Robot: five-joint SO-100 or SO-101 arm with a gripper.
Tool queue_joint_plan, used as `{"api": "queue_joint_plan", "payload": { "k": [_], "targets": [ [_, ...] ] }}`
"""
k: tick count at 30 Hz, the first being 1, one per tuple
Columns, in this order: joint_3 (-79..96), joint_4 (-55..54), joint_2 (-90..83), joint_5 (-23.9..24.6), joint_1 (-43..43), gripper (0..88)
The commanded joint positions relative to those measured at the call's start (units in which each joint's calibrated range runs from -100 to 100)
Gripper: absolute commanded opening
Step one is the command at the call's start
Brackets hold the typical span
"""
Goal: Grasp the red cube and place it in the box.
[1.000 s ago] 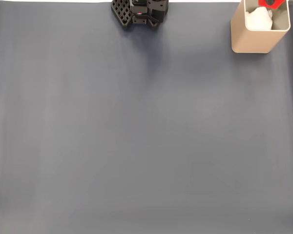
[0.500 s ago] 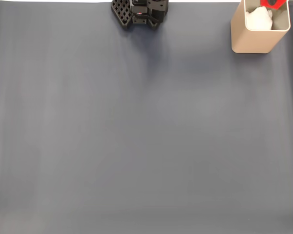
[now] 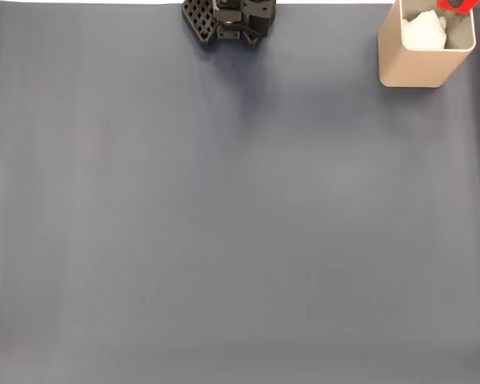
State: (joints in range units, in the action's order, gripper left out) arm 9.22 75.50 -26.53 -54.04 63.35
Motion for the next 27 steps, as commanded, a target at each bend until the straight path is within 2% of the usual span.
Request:
{"api": "queue_joint_plan", "payload": {
  "k": [1,4,10,27],
  "targets": [
    [-1.8,-1.5,-0.4,0.3,0.4,7.6],
    [-1.8,-2.3,-0.4,1.4,0.4,17.6],
    [-1.5,-2.6,-0.6,2.2,0.6,26.5],
    [2.5,-3.0,-3.2,2.9,1.2,35.7]
  ]
}}
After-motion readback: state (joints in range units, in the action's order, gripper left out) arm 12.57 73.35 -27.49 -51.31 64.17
